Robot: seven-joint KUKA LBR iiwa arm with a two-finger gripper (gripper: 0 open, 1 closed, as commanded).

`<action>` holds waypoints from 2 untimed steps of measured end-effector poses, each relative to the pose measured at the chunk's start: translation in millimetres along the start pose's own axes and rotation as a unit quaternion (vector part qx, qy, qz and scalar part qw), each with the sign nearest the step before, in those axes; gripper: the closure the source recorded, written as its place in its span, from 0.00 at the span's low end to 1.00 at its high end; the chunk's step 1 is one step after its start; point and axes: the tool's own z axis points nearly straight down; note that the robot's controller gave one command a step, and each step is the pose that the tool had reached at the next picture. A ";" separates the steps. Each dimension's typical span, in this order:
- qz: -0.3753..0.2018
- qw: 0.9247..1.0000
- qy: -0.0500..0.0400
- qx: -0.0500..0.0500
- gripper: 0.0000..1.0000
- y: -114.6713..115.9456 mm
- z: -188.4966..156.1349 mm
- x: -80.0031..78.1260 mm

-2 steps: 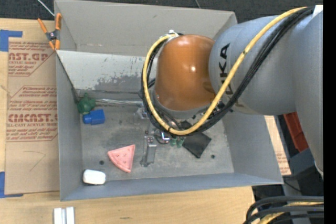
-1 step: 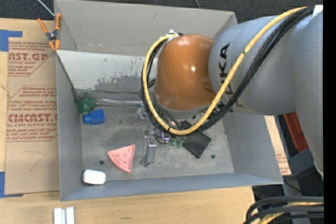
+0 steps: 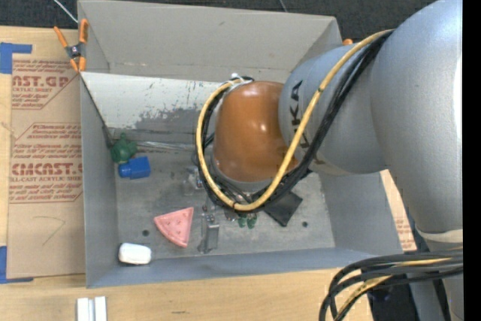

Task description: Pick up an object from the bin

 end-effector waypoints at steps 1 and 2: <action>-0.067 0.998 -0.002 -0.001 0.00 39.0 54.7 -3.6; -0.188 0.982 -0.007 0.000 1.00 21.0 58.5 -1.6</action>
Offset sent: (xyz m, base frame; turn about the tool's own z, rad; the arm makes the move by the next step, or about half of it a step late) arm -0.0039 0.0203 -0.0606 -0.3803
